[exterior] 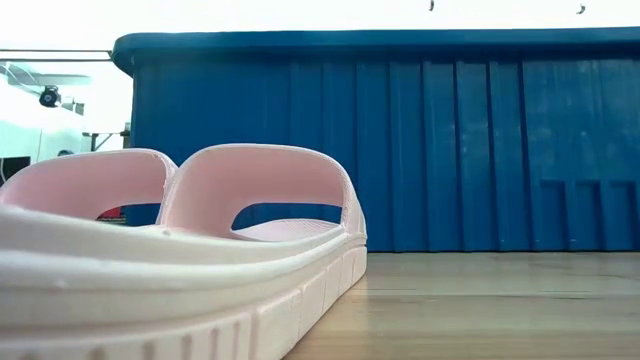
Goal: Pick and place slides into bin
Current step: Put the pink slide into the blue bin
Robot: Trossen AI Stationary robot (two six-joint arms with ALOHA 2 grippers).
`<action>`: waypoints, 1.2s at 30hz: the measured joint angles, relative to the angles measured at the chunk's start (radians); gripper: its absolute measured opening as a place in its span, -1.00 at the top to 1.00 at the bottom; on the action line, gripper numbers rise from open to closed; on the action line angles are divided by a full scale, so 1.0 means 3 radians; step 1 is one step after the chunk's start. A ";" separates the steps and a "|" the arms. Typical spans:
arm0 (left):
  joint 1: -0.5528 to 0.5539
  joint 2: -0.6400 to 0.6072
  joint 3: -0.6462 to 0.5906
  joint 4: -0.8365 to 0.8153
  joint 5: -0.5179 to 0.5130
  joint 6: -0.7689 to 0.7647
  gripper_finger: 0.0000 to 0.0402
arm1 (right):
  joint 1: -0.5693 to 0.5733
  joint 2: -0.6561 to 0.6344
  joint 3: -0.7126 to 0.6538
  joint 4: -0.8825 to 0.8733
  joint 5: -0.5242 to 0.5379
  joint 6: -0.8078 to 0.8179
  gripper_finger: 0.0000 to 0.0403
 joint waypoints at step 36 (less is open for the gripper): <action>-0.0165 0.1012 0.0625 -0.1641 -0.2929 0.2212 0.14 | -0.0021 -0.0469 0.0003 -0.0676 0.0383 -0.0009 0.41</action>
